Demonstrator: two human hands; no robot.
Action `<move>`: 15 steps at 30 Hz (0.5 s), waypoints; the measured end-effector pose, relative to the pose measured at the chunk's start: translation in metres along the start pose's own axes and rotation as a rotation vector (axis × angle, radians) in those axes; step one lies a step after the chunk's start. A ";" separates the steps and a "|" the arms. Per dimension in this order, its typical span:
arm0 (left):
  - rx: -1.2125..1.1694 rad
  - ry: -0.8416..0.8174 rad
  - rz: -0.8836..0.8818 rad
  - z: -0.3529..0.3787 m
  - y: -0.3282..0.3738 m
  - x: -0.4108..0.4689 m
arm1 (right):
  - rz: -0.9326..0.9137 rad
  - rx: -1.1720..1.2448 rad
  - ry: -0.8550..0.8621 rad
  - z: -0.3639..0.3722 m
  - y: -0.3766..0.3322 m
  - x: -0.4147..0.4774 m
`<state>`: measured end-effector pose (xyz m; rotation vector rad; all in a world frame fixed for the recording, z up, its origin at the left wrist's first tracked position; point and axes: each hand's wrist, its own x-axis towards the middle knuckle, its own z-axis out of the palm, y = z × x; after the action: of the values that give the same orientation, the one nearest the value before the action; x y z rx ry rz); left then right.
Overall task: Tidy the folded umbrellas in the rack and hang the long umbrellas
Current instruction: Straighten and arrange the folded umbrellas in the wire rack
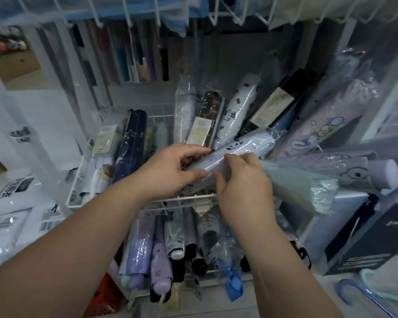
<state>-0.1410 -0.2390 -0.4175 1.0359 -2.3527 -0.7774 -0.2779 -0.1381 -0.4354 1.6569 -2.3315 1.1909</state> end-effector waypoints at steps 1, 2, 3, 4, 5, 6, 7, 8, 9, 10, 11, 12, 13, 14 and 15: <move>0.023 -0.003 -0.001 0.000 -0.001 0.000 | 0.004 -0.026 -0.018 -0.001 0.001 0.001; 0.051 -0.012 0.002 0.001 -0.002 0.000 | 0.003 -0.057 -0.041 -0.001 0.001 0.001; 0.076 -0.017 0.008 0.001 -0.004 0.000 | -0.001 -0.090 -0.061 -0.001 0.001 0.001; 0.097 -0.016 0.012 0.002 -0.006 0.000 | -0.007 -0.119 -0.075 0.000 0.001 0.002; 0.124 -0.013 0.014 0.002 -0.008 0.000 | -0.015 -0.139 -0.083 0.001 0.000 0.002; 0.164 -0.018 0.010 0.003 -0.009 0.000 | -0.022 -0.152 -0.093 0.002 0.001 0.003; 0.204 -0.029 0.000 0.005 -0.011 -0.001 | -0.027 -0.152 -0.106 0.003 0.001 0.005; 0.228 -0.033 -0.011 0.006 -0.012 -0.001 | -0.031 -0.136 -0.128 0.004 0.002 0.006; 0.225 -0.022 -0.017 0.008 -0.013 -0.002 | -0.034 -0.109 -0.148 0.005 0.003 0.007; 0.199 0.000 -0.018 0.009 -0.014 -0.002 | -0.037 -0.081 -0.161 0.006 0.004 0.008; 0.163 0.025 -0.015 0.009 -0.014 -0.003 | -0.042 -0.055 -0.161 0.006 0.006 0.008; 0.133 0.050 -0.003 0.010 -0.014 -0.004 | -0.049 -0.028 -0.150 0.006 0.007 0.008; 0.113 0.075 0.009 0.009 -0.014 -0.005 | -0.060 0.003 -0.131 0.007 0.008 0.008; 0.087 0.108 0.020 0.009 -0.014 -0.007 | -0.075 0.040 -0.106 0.007 0.008 0.008; 0.053 0.145 0.021 0.008 -0.013 -0.008 | -0.091 0.077 -0.074 0.008 0.008 0.008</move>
<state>-0.1342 -0.2377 -0.4334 1.0506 -2.2682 -0.6139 -0.2848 -0.1477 -0.4417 1.8416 -2.2501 1.2378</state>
